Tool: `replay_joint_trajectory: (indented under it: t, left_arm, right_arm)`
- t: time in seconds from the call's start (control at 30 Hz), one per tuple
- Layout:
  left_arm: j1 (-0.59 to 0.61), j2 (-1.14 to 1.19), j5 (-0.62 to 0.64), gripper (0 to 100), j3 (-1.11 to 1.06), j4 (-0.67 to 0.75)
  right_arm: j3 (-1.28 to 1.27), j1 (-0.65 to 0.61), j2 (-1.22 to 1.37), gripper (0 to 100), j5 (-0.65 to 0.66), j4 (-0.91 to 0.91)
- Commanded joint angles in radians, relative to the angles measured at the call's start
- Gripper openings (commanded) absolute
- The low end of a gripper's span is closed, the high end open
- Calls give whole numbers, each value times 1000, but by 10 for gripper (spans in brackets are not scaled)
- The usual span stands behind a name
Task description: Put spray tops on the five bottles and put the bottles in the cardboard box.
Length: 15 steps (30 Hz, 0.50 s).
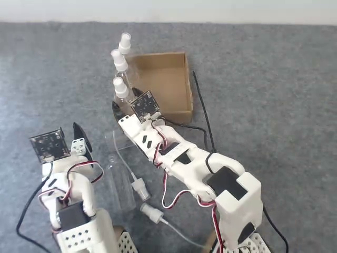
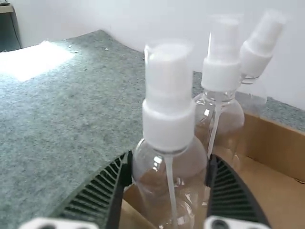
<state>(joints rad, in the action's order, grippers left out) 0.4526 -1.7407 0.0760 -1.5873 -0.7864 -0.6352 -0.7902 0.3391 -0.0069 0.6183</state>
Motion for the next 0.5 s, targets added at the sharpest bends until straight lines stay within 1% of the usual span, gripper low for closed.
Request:
replay_joint_trajectory:
  t: [0.0,0.1,0.47]
  left_arm:
    - [6,-15,-9,120,5,34]
    - [6,-15,-9,120,5,34]
    - [6,-15,-9,120,5,34]
  right_arm:
    - [32,-8,-18,232,-6,22]
    - [21,-10,-21,282,-8,22]
    - [17,-12,-22,286,-6,22]
